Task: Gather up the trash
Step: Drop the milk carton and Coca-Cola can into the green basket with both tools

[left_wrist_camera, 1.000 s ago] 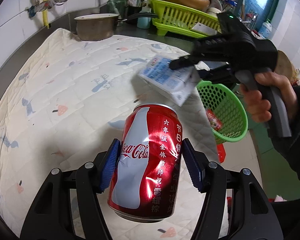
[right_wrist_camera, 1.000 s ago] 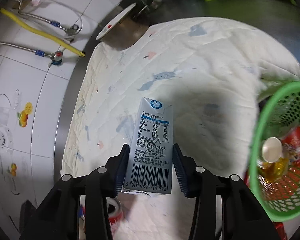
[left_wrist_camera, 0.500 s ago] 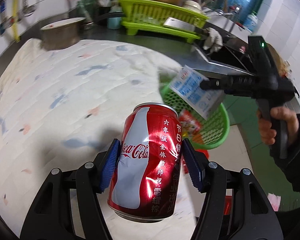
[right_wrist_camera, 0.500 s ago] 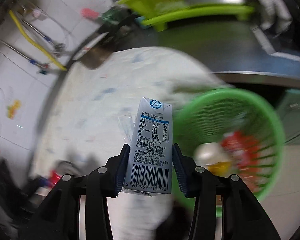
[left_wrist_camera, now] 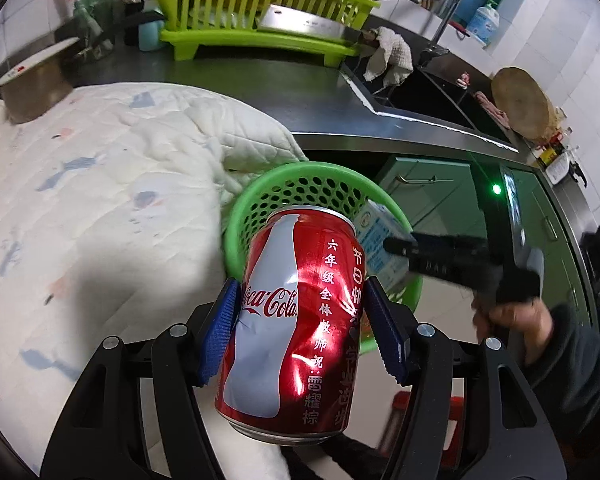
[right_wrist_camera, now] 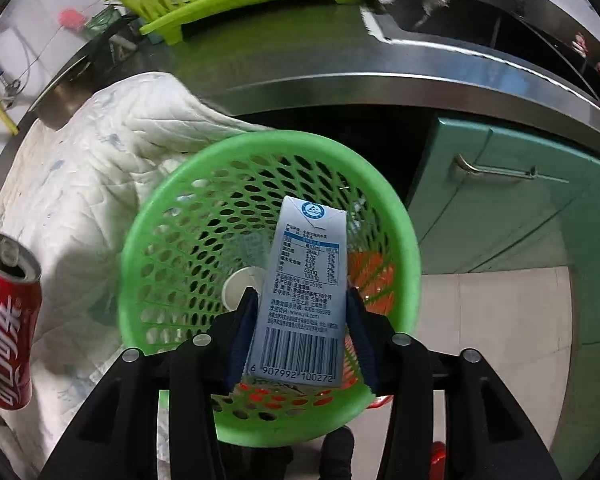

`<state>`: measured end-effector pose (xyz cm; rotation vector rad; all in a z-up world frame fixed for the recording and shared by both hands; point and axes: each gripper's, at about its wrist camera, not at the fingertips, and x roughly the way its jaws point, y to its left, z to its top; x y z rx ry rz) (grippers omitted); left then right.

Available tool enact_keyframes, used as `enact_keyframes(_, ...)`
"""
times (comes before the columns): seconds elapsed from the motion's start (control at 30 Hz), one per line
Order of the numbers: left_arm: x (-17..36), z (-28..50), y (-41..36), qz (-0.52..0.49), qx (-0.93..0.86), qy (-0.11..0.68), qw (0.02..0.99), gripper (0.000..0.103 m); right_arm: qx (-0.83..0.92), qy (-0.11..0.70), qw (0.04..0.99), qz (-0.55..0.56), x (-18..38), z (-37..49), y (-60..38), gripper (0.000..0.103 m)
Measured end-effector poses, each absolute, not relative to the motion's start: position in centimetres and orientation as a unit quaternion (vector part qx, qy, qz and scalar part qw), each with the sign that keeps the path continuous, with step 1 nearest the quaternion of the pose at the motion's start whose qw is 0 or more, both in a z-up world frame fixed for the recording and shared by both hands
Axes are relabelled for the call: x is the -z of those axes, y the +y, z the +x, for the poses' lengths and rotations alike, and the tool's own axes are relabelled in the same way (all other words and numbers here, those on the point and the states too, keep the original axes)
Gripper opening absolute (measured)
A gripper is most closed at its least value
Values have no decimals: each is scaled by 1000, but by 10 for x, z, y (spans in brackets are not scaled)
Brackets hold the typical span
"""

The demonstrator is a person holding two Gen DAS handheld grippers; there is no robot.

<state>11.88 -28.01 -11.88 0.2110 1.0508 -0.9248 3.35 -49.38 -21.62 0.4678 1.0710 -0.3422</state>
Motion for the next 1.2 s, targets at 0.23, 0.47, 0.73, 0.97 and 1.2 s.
enact_keyframes(0.23,136,121,-314,91,424,497,752,62,163,488,829,220,208,20,-494,58)
enact_keyframes(0.47,146,128,-333,78,418,508,749,64,161,462,844,219,187,-2,-491,68)
enact_keyframes(0.73,144,129,-334,70,419,507,750,65,154,437,865,192,162,-21,-472,74)
enact_keyframes(0.97,131,127,-314,56,414,501,758,65,157,421,879,161,146,-30,-453,81)
enact_keyframes(1.2,106,122,-269,48,382,478,789,71,141,407,892,138,127,-30,-427,82)
